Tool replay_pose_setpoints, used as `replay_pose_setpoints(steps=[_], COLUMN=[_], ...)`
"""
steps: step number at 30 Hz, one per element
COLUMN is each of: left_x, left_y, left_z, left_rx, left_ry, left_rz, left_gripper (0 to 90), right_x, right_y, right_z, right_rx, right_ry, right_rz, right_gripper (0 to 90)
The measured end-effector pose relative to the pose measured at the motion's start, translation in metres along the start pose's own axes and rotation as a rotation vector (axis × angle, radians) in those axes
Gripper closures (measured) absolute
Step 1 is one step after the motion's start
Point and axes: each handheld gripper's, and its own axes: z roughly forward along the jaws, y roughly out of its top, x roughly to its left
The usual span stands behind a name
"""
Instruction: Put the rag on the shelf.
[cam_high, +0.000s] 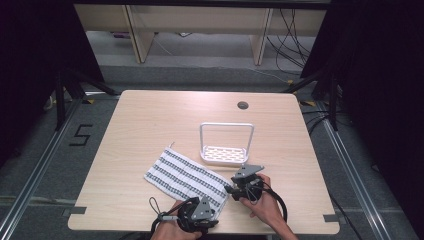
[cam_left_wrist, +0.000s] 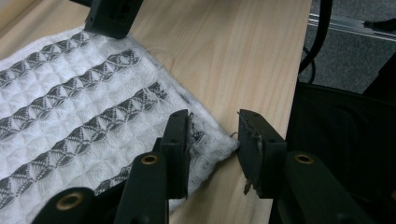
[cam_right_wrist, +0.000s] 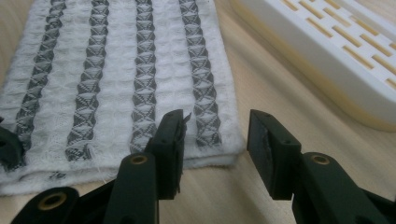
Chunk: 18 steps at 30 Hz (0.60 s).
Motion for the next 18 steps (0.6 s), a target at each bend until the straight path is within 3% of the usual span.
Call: replay_pose_setpoints(steps=[6,10,14,17,18], left_x=[0.0005,0.0003,0.0010,0.0029,0.0024], left_y=[-0.0008,-0.0017,-0.0019,-0.0012,-0.0011], left_z=[-0.0008,0.0000,-0.0008,-0.0028,-0.0038], left_rx=[-0.002,-0.015,-0.012,-0.010,-0.021], left_ry=[0.008,0.020,0.027,0.035,0.026], left_rz=[0.018,0.020,0.021,0.030,0.014], left_gripper=[76.8,83.1,85.7,86.1,86.2], right_x=[-0.0016,-0.0013,-0.0003,0.0002,0.0007], right_y=[-0.0024,-0.0027,-0.0041,-0.0042,-0.0041], right_z=[0.0044,0.0031,0.0034,0.0032,0.0023], right_rx=[-0.004,0.000,-0.013,-0.019,-0.021], right_ry=[0.007,0.014,0.035,0.044,0.051], right_rz=[0.044,0.041,0.075,0.084,0.089], right_gripper=[62.1,70.0,81.2,84.0,84.7])
